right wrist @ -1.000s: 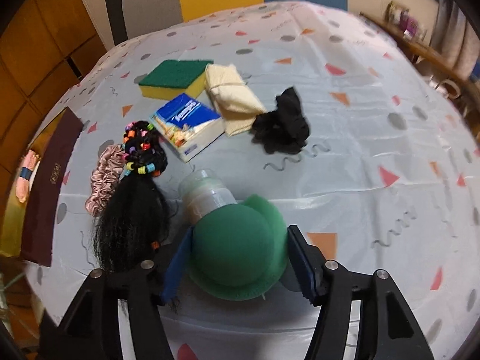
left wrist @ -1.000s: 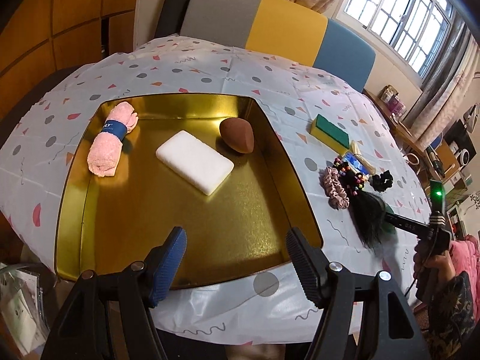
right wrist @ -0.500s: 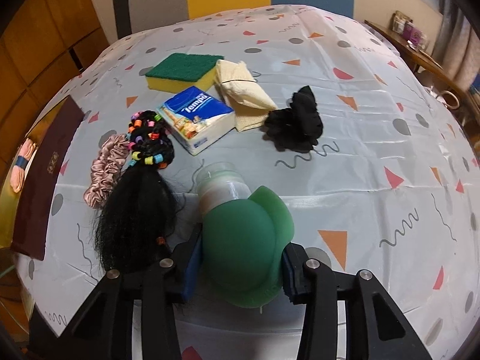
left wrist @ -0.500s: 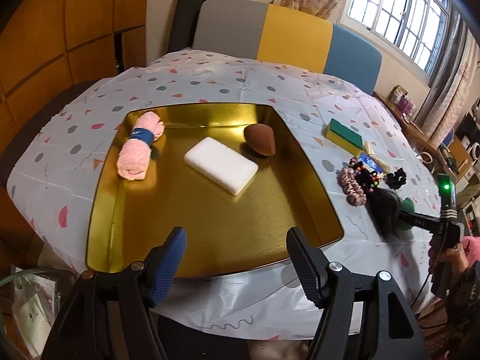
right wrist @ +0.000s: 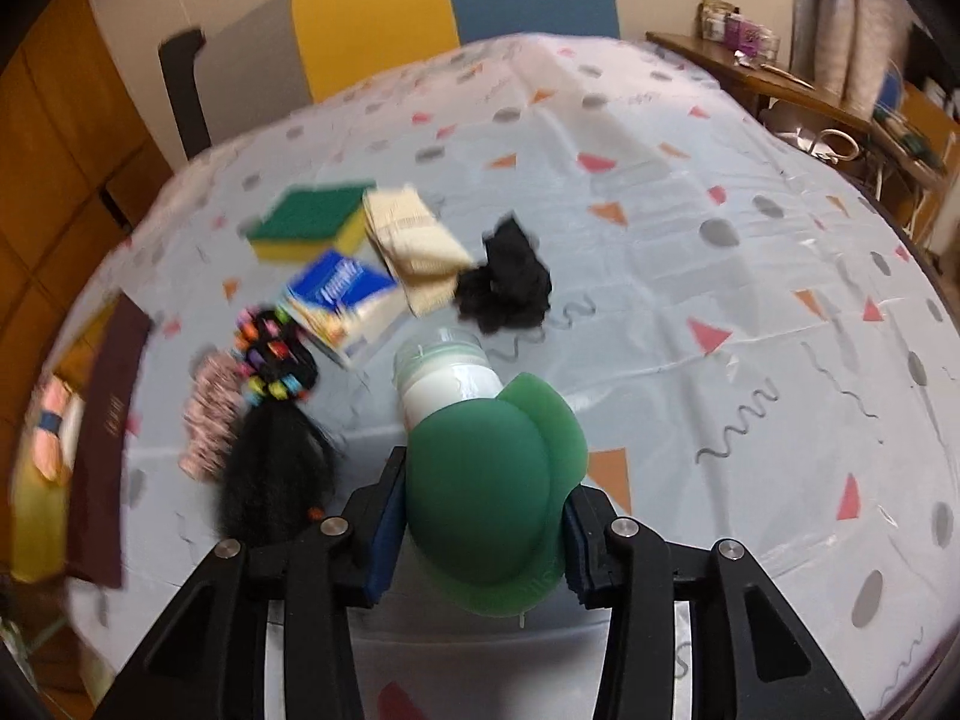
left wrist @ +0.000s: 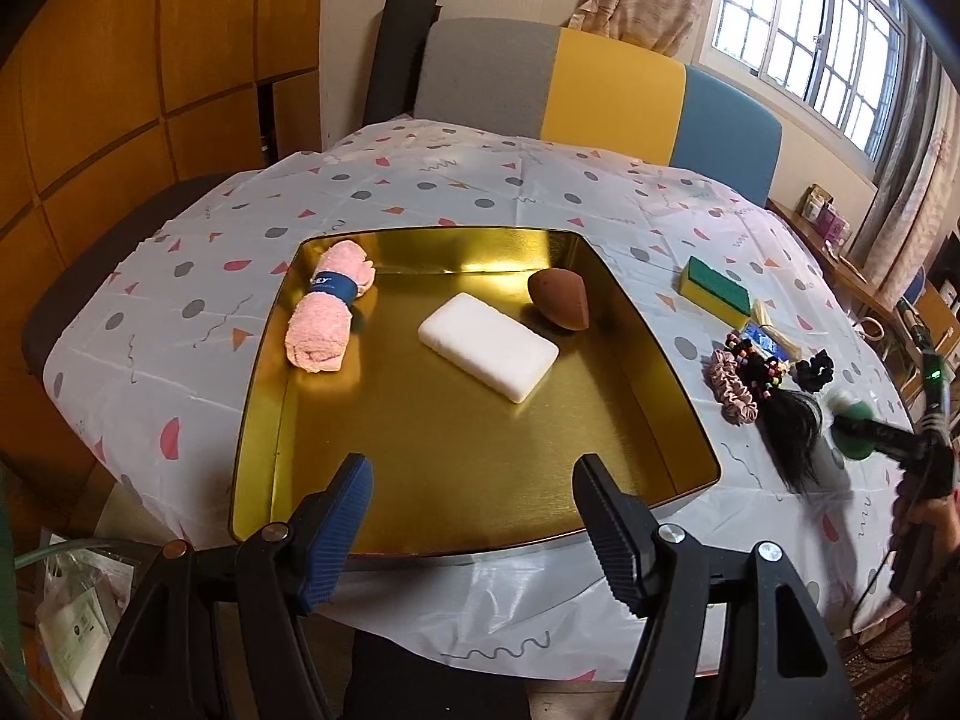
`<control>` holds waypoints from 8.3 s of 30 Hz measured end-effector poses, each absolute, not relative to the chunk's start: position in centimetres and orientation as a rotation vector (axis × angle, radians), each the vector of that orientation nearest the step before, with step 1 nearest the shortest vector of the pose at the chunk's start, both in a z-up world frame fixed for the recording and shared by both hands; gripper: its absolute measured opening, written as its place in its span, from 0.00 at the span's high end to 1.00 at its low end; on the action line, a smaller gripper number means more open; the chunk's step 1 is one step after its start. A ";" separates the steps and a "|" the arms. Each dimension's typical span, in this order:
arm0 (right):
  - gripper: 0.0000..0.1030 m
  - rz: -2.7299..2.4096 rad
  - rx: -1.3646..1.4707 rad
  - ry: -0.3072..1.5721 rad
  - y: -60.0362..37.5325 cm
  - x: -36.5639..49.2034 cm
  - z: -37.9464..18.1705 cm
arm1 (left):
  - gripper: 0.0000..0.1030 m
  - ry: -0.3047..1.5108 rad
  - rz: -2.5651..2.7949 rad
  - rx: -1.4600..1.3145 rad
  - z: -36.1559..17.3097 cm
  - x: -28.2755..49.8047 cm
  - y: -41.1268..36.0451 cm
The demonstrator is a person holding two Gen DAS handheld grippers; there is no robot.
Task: Organize soft objects
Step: 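Carry the green hat over the gold tray with the right gripper, then open the right gripper to drop the green hat in the tray, then grasp the pink satin scrunchie with the left gripper, then grasp the black beaded hair piece with the right gripper while the left lifts the scrunchie, then carry the pink scrunchie into the tray and release it with the left gripper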
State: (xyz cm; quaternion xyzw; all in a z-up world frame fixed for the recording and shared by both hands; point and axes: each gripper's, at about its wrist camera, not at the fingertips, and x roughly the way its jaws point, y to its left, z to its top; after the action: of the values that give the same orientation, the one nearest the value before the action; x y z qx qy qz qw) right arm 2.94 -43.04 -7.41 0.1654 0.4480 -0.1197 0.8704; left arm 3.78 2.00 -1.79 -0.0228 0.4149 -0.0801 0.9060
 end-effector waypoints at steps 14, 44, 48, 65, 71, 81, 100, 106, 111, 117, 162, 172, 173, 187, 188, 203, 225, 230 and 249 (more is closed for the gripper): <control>0.57 0.123 0.161 0.861 -27.3 7.3 -0.5 | 0.32 0.860 -0.154 -0.073 -2.1 3.8 2.8; 0.42 0.192 -0.240 1.037 -10.5 17.6 -7.4 | 0.32 0.871 -0.077 -0.124 -3.4 4.3 6.6; 0.38 0.202 -0.211 1.017 -10.9 17.2 -7.0 | 0.32 0.862 -0.072 -0.113 -3.1 4.2 6.7; 0.23 0.183 -0.073 0.874 -14.7 13.2 -2.8 | 0.32 0.845 -0.097 -0.056 -2.1 3.3 4.7; 0.22 0.151 -0.048 0.826 -17.8 11.1 -1.3 | 0.32 0.840 -0.114 -0.032 -1.8 3.2 3.6; 0.17 0.030 0.002 0.772 -25.5 8.1 0.1 | 0.32 0.858 -0.177 -0.001 -1.5 3.4 0.8; 0.13 -0.401 0.223 0.764 -46.1 1.3 -2.4 | 0.33 0.865 -0.450 0.113 0.6 4.1 -9.4; 0.13 -0.441 0.361 0.740 -48.8 0.4 -2.8 | 0.41 0.919 -0.590 0.144 -0.1 5.8 -15.8; 0.13 -0.430 0.379 0.731 -48.7 0.2 -2.5 | 0.57 1.024 -0.589 0.144 -2.9 8.5 -20.0; 0.13 -0.402 0.370 0.726 -48.1 0.4 -2.2 | 0.59 1.124 -0.534 0.095 -5.8 12.3 -22.3; 0.23 -0.055 0.462 0.931 -43.5 4.5 -6.2 | 0.79 0.921 -0.625 0.306 -11.2 3.5 -21.8; 0.27 0.039 0.337 1.096 -36.6 13.5 -9.2 | 0.79 0.913 -0.640 0.266 -11.3 3.2 -21.3; 0.43 0.037 0.311 1.109 -36.1 14.0 -9.6 | 0.79 0.913 -0.641 0.263 -11.3 3.2 -21.3; 0.87 -0.019 0.140 1.157 -39.3 5.4 -10.9 | 0.80 0.931 -0.669 0.197 -11.2 3.9 -20.2; 0.87 -0.025 0.161 1.150 -39.9 4.8 -10.9 | 0.80 0.937 -0.669 0.193 -11.2 4.0 -20.1; 0.86 -0.014 0.158 1.130 -40.4 4.2 -11.1 | 0.81 0.912 -0.727 0.154 -8.7 2.3 -19.0; 0.86 -0.040 -0.001 1.101 -38.5 4.0 -11.1 | 0.81 0.770 -0.470 -0.093 -0.2 4.7 -6.4; 0.86 -0.044 -0.019 1.098 -38.3 4.0 -11.1 | 0.81 0.815 -0.272 -0.095 -1.5 6.6 -1.8; 0.86 -0.062 -0.034 1.088 -38.2 3.8 -11.1 | 0.71 1.079 -0.036 -0.153 -8.4 17.1 7.5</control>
State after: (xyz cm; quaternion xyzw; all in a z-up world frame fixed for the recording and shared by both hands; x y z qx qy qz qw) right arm 3.83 -38.16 -11.11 -0.0163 0.5176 -0.0296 0.8550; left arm 17.14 7.54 -8.43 -0.0730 0.5132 -0.0173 0.8550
